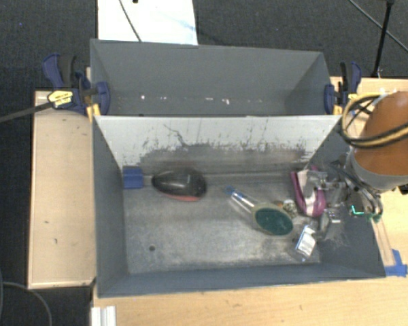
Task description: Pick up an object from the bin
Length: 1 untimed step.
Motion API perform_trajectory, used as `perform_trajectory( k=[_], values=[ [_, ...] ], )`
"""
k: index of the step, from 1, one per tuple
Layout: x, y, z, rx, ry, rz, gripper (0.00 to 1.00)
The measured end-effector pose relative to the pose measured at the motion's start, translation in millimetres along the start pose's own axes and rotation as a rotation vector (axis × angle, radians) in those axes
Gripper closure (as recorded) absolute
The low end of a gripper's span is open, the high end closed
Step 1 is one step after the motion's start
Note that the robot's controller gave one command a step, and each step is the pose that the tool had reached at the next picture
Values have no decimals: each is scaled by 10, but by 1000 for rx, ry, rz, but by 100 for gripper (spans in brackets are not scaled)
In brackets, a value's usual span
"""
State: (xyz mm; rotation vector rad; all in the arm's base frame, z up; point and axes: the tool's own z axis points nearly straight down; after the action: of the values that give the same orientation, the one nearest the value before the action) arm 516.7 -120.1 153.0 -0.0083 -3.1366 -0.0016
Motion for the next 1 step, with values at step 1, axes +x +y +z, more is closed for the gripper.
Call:
perform_trajectory(
  k=[1],
  values=[
    [-284,614,772,-1,-2,-154,0]
  ],
)
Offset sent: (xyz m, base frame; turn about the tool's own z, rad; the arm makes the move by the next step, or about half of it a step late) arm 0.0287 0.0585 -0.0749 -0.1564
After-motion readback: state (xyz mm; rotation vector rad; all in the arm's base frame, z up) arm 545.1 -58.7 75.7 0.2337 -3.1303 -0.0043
